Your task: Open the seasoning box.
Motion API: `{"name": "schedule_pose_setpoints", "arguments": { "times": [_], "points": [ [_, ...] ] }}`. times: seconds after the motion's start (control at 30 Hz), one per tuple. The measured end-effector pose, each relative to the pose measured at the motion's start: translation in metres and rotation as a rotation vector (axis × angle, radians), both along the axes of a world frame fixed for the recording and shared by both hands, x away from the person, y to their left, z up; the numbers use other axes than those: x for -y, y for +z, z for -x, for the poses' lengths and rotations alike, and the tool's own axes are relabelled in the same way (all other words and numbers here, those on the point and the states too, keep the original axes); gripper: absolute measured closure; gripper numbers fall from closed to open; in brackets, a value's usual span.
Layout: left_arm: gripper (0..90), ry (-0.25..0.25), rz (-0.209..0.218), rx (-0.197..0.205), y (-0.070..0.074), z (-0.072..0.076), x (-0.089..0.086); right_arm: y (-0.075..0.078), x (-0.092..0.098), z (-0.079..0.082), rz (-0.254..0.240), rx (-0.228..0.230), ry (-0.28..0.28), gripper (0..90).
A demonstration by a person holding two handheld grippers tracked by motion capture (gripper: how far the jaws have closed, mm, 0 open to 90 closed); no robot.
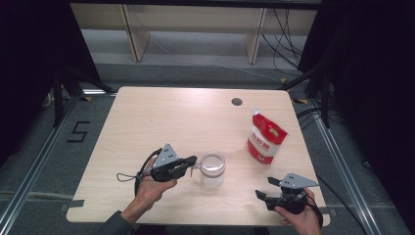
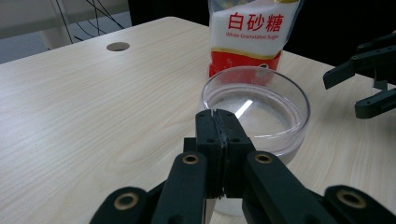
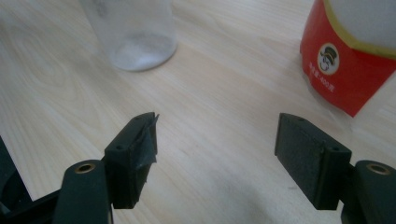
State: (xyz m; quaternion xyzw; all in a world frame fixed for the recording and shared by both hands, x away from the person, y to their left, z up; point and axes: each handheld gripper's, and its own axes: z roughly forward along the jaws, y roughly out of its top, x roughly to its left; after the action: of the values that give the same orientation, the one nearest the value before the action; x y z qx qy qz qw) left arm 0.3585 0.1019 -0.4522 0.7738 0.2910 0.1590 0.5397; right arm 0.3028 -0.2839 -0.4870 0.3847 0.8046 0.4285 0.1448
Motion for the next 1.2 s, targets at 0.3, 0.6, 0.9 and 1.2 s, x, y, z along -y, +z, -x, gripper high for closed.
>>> {"name": "schedule_pose_setpoints", "arguments": {
  "times": [0.3, 0.6, 0.9, 1.2],
  "points": [
    [87.9, 0.001, 0.004, 0.005, -0.001, 0.000, 0.000, 0.007, -0.008, -0.008, -0.031, 0.090, 0.036, 40.7],
    [87.8, 0.001, 0.009, 0.006, -0.001, 0.000, 0.000, 0.015, -0.013, -0.016, -0.050, 0.139, 0.065, 52.9],
    [87.9, 0.002, 0.008, 0.012, -0.002, 0.001, 0.000, 0.018, -0.040, -0.027, -0.029, 0.200, 0.114, 66.4],
    [87.8, 0.006, 0.010, 0.016, -0.003, 0.001, 0.000, 0.018, -0.056, -0.037, -0.012, 0.213, 0.168, 75.8]
  ]
}}
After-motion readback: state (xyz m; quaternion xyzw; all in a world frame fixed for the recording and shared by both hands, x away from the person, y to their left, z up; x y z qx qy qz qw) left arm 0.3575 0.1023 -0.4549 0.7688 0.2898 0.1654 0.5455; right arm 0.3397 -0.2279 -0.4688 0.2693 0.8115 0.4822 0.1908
